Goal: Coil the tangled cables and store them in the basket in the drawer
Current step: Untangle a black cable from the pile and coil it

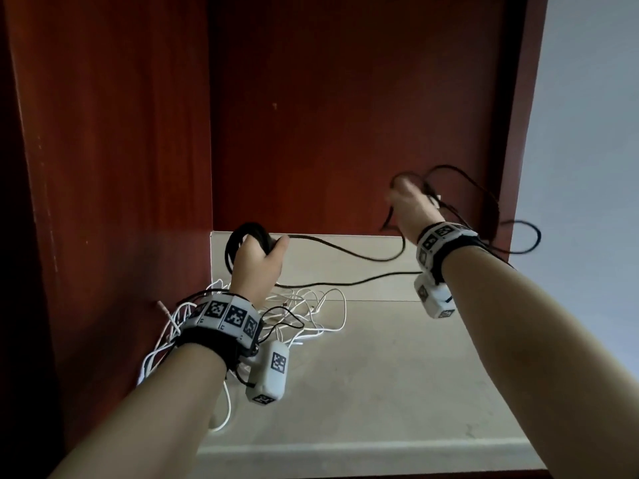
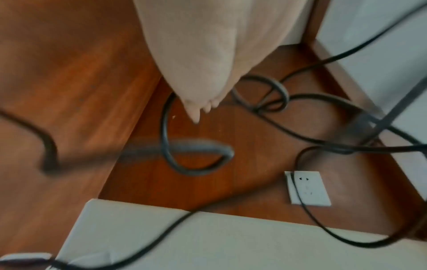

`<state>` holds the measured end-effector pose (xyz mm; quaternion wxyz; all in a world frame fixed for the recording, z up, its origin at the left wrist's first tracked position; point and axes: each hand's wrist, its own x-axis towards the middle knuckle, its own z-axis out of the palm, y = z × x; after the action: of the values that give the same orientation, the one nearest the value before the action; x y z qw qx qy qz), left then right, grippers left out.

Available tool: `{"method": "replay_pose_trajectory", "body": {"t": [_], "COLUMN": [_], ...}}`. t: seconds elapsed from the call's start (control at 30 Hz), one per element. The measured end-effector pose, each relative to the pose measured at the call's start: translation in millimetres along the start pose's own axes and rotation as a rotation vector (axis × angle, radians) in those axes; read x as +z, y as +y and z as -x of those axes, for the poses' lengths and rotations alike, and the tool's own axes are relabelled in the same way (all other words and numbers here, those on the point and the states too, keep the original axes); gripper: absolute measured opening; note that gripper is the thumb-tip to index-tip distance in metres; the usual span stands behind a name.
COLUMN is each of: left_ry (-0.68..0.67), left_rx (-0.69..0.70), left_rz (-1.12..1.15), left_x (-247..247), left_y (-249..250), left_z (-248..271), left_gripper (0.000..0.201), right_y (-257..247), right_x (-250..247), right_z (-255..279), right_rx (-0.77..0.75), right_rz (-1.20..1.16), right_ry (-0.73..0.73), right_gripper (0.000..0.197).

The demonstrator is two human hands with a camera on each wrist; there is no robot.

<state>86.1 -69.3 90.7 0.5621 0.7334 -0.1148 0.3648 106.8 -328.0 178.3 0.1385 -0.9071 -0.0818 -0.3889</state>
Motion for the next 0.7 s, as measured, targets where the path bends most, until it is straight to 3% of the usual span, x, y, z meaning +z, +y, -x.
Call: {"method": "replay_pose_trajectory", "body": {"t": [0.03, 0.1, 0.17, 0.2, 0.4, 0.57, 0.7], "left_ry": [0.008, 0.031, 0.064, 0.076, 0.138, 0.305, 0.317], "left_rx": [0.018, 0.025, 0.007, -0.004, -0.063, -0.146, -0.183], "left_rz": [0.011, 0.062, 0.119, 0.135, 0.146, 0.152, 0.154], "left_x": [-2, -4, -3, -2, 4, 1, -6], "left_y": [4, 9, 13, 15, 4, -11, -18], "left_z": [-1, -6, -9, -8, 1, -2, -5], "left_gripper": [0.039, 0.04, 0.045, 0.048, 0.045, 0.05, 0.049], "right_y": [-4, -1, 9, 12, 58, 81, 85], "right_x": [6, 16, 22, 21, 33, 32, 28], "right_z": [2, 8, 18, 28, 59, 48, 49], "right_rx": [-0.062, -0.009, 0.091, 0.158, 0.425, 0.539, 0.669], "right_rz": [0.074, 0.164, 0.23, 0.235, 0.161, 0.022, 0.039], "right_ry": [-0.148, -0.499, -0.787, -0.835, -0.768, -0.494, -0.35], "right_gripper": [0.03, 0.042, 0.026, 0.019, 0.04, 0.029, 0.035]}}
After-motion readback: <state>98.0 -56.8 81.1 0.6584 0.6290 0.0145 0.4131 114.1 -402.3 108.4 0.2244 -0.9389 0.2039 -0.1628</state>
